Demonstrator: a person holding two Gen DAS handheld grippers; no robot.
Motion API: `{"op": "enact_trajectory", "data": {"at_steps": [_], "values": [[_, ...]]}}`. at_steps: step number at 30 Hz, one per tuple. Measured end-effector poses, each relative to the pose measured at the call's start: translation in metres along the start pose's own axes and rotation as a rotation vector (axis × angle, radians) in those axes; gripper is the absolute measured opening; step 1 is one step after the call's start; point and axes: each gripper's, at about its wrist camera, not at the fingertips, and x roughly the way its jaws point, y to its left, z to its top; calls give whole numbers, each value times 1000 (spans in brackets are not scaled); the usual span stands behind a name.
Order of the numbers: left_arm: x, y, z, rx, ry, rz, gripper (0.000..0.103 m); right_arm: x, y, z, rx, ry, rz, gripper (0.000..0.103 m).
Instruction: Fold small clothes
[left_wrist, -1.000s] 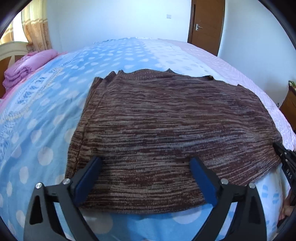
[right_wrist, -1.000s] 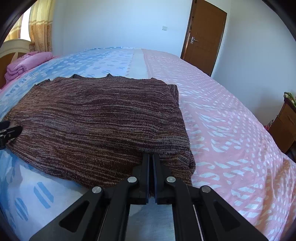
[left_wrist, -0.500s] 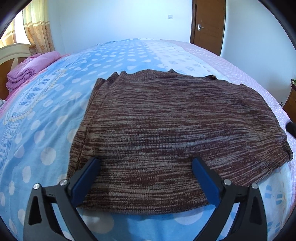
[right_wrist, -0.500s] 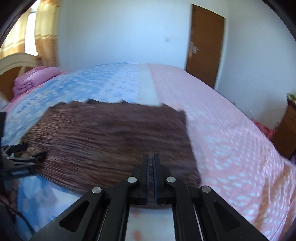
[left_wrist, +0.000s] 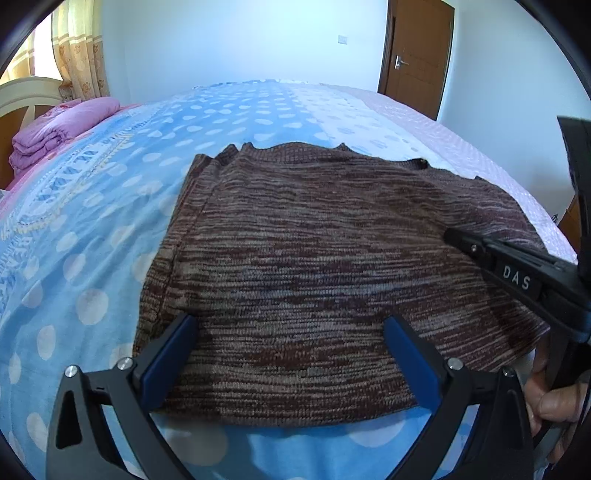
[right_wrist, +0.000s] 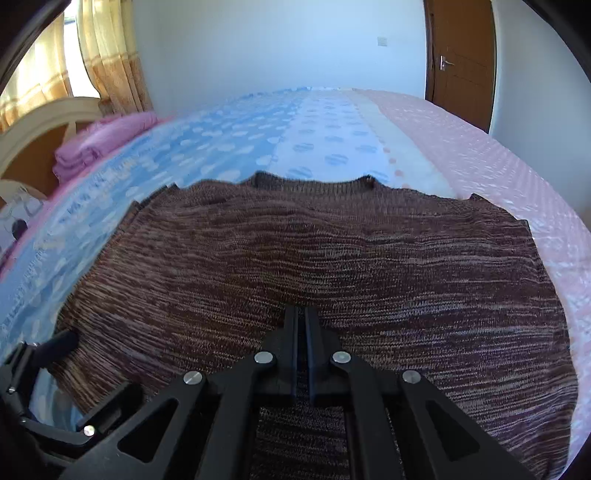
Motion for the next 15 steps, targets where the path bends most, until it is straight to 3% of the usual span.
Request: {"op": "enact_trajectory", "data": {"at_steps": [3, 7, 10, 13, 15], "values": [[-8, 11, -1, -59, -30, -54, 103, 0, -4, -1, 20, -4, 19, 4], [-32, 52, -8, -287, -95, -128, 103, -1, -5, -3, 23, -11, 22, 4], [-41, 79, -19, -425, -95, -116, 103, -1, -6, -3, 29, -14, 30, 4], [-31, 90, -22, -505, -54, -151, 102, -2, -9, -4, 40, -17, 43, 4], [-29, 86, -20, -497, -64, -146, 102, -2, -10, -4, 47, -19, 51, 4]]}}
